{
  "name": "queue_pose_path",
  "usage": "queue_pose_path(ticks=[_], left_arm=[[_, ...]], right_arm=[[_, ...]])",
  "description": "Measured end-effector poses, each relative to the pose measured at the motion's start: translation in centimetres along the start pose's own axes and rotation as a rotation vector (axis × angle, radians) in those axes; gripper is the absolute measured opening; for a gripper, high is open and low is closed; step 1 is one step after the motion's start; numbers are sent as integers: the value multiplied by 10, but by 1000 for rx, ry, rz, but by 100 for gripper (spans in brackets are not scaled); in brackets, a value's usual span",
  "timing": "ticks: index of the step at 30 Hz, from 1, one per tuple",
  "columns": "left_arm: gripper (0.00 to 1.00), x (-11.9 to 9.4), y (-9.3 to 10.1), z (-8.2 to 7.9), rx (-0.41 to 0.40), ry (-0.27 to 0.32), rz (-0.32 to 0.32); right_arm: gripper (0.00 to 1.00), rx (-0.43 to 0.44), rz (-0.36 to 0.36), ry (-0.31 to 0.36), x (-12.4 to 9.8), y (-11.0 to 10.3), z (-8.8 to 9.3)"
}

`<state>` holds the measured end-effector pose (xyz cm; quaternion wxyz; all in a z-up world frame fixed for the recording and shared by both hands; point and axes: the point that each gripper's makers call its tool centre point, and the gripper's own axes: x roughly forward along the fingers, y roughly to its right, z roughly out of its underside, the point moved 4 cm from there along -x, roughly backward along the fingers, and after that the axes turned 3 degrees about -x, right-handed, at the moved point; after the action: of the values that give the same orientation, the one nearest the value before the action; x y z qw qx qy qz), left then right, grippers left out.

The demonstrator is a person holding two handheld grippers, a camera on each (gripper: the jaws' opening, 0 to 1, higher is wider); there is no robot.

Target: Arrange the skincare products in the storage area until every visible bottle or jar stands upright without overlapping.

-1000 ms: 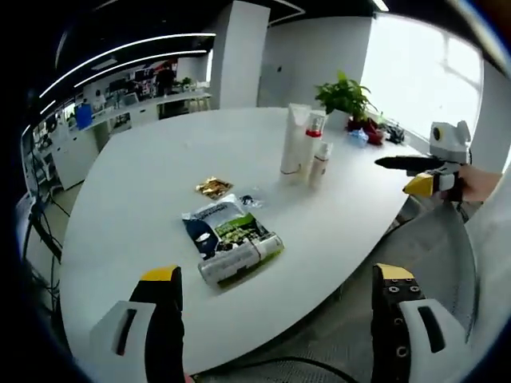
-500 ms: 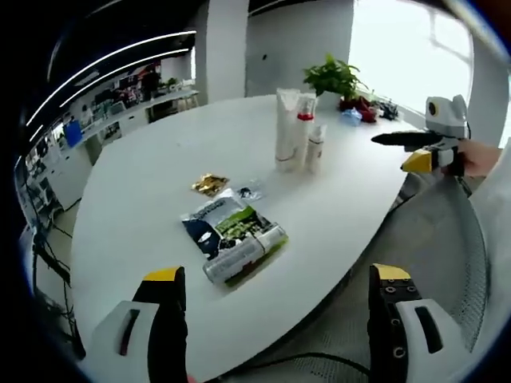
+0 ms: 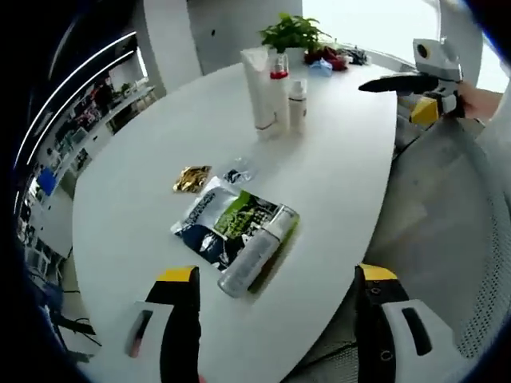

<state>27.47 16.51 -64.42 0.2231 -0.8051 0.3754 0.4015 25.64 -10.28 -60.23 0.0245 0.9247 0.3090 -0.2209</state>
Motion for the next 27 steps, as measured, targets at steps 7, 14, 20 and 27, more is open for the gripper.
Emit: queue_pose_path(ticks=[7,14,20,27], left_arm=[[63,24,-17,-1,108,-68,30],[53,39,-24,-3,184,-109,73],[42,51,-26,-3,264,-143,115],[28,61,-27,1,346,-195,168]], right_arm=[[97,1,-1,-12,2,0,2],[97,4,1,-20,4,0,4],[97,11,8,-23,6,1,5],[97,17,14,-25,7,1,5]])
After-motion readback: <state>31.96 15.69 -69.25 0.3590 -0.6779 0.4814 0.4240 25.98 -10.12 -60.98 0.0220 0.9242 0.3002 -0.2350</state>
